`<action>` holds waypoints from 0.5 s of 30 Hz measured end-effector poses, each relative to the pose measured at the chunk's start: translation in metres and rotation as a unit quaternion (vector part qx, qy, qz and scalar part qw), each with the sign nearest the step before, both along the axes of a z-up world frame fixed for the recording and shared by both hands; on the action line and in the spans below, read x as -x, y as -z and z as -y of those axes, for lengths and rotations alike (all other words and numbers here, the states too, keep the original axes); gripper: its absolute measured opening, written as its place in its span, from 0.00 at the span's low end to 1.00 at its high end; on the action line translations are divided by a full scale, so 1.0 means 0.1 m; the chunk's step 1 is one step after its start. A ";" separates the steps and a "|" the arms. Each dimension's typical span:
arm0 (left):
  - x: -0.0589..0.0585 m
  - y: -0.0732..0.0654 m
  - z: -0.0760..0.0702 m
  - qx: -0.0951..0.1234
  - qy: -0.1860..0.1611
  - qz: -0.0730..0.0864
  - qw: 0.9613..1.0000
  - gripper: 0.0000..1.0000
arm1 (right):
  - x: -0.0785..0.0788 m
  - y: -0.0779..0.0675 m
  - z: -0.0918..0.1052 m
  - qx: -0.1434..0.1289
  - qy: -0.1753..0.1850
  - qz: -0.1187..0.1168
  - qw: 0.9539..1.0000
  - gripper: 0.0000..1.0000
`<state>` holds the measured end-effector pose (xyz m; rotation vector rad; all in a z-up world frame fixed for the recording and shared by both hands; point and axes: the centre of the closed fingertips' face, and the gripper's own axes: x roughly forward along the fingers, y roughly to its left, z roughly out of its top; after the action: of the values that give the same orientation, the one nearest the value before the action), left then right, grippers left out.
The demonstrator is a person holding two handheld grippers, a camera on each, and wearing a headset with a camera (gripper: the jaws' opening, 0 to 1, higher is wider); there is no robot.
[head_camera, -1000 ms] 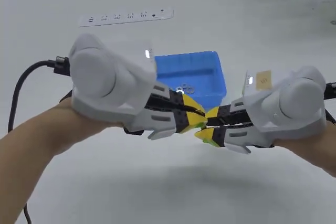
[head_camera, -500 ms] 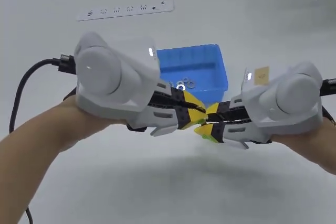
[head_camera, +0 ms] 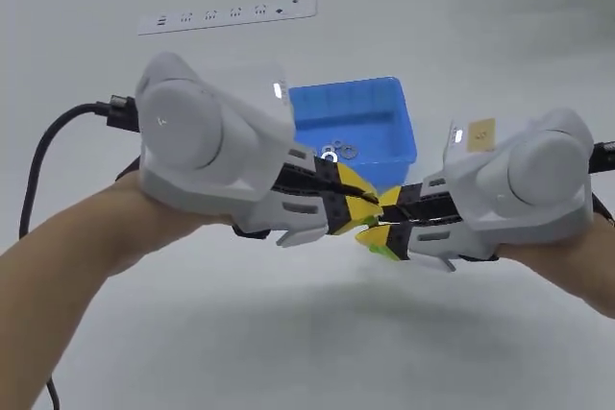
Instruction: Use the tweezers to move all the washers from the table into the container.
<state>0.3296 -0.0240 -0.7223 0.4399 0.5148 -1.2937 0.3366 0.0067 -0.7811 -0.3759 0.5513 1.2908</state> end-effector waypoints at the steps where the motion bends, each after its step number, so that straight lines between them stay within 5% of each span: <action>1: 0.00 0.00 0.00 0.000 0.000 -0.001 1.000 0.07 | 0.00 0.00 0.00 0.001 0.000 0.000 1.000 0.14; 15: -0.02 0.01 0.01 0.000 0.002 -0.003 1.000 0.07 | 0.00 0.01 0.01 -0.001 0.005 -0.005 1.000 0.14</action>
<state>0.3314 -0.0251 -0.7229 0.4370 0.5201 -1.2991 0.3366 0.0055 -0.7820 -0.3647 0.5592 1.2851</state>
